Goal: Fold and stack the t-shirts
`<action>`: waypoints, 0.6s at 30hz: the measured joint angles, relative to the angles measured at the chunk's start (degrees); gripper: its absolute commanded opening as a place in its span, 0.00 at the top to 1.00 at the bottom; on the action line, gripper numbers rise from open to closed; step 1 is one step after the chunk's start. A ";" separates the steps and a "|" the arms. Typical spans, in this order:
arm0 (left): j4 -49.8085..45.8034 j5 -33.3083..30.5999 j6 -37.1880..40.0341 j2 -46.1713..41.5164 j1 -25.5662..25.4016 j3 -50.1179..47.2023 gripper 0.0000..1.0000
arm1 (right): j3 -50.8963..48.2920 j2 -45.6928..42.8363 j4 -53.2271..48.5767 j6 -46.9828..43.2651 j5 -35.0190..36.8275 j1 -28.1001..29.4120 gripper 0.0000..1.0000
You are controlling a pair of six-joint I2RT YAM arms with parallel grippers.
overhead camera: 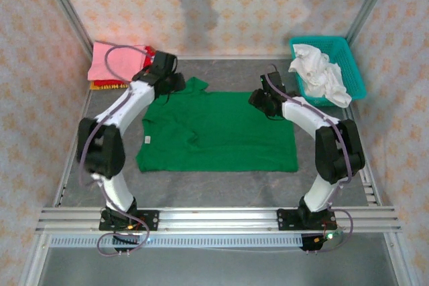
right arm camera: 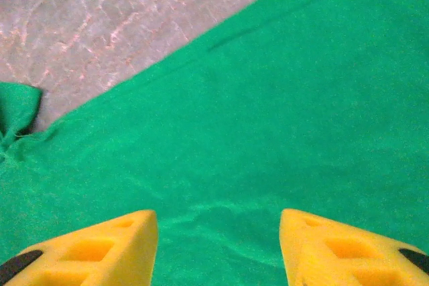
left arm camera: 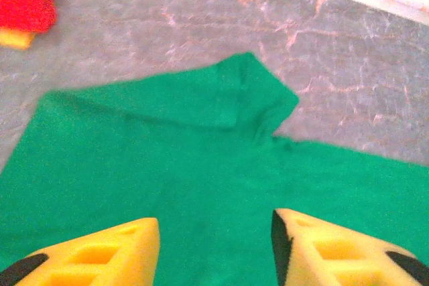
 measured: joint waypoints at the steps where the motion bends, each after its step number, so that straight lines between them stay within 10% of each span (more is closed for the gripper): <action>1: -1.62 -0.55 0.94 3.61 -0.39 4.00 0.50 | 0.07 -0.07 -0.02 -0.48 0.33 0.00 0.48; 18: -19.91 -3.96 8.50 36.79 -1.84 41.57 0.52 | -4.98 -3.93 -1.40 -3.58 3.87 -0.02 0.46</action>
